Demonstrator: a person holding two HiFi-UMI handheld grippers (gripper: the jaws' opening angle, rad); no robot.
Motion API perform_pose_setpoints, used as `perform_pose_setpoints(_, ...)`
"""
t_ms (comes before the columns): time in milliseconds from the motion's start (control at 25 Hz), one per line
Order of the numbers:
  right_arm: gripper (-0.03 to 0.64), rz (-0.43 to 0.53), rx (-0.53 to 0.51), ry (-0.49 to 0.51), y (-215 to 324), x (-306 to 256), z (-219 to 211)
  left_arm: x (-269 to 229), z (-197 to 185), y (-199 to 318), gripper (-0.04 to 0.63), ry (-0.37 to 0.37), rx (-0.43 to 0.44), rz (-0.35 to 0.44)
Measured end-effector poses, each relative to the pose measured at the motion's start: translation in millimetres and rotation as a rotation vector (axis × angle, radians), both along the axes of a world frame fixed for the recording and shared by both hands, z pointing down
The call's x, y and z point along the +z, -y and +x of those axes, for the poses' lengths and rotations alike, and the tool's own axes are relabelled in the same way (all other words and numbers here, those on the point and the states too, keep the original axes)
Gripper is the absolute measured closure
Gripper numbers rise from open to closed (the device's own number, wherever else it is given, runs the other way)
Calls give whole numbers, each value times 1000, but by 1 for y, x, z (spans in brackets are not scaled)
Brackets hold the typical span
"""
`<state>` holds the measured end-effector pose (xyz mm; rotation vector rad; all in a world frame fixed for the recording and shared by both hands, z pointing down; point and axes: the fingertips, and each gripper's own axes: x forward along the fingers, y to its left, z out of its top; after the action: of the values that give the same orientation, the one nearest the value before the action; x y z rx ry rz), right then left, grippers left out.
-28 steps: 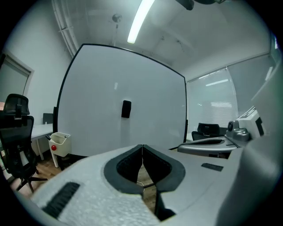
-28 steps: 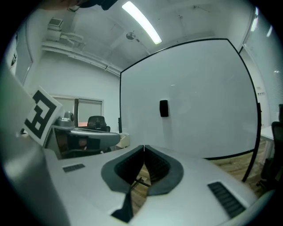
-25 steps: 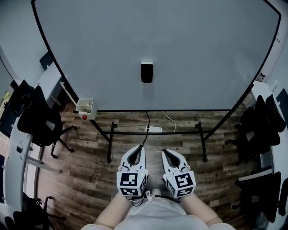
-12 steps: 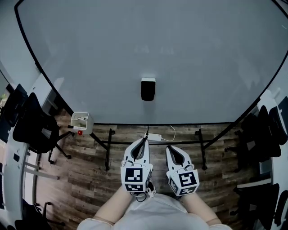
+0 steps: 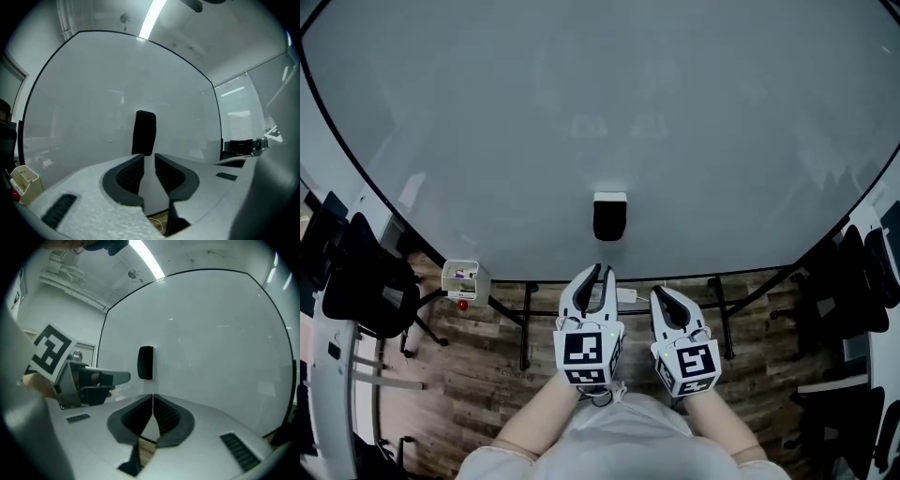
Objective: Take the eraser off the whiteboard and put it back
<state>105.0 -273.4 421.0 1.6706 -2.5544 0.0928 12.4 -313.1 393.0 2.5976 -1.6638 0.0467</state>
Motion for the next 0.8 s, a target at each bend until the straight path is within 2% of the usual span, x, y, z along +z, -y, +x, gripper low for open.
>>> perform_pose_setpoints(80, 589, -8, 8, -5, 8, 3, 2, -5, 4, 13, 425, -15, 10, -4)
perform_pose_setpoints(200, 589, -23, 21, -8, 19, 9, 4, -14, 7, 29, 362, -19, 5, 9)
perform_pose_setpoints(440, 589, -16, 50, -25, 36, 9, 6, -25, 8, 53, 312, -9, -17, 38)
perform_pose_setpoints(640, 589, -27, 81, -5, 48, 11, 13, -32, 13, 71, 308, 16, -28, 59)
perform_pose_setpoints(800, 589, -23, 107, 3, 54, 11, 17, -32, 15, 80, 308, 5, -29, 63)
